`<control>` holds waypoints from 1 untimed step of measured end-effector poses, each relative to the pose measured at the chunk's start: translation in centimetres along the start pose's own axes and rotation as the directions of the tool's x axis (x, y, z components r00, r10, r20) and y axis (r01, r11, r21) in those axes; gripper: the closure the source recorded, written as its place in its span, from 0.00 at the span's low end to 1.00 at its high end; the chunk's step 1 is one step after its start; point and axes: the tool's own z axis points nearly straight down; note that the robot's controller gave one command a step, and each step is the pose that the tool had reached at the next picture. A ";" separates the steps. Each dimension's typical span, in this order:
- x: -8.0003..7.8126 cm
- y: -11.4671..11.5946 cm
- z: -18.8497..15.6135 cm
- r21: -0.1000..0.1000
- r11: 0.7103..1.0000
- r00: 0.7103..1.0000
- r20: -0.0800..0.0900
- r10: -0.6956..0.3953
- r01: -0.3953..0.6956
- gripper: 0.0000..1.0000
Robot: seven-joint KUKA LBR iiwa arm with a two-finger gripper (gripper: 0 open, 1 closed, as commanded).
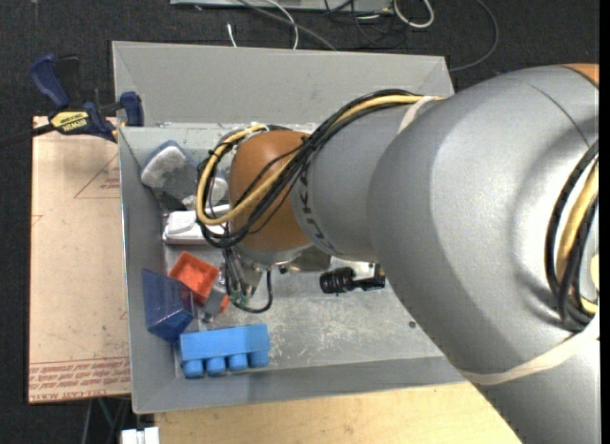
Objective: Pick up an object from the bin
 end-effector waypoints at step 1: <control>0.0 0.0 0.0 0.000 1.000 1.000 0.000 0.000 0.000 1.00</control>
Offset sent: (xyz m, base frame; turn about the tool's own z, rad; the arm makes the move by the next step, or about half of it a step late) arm 0.0000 -0.0001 0.0045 0.0000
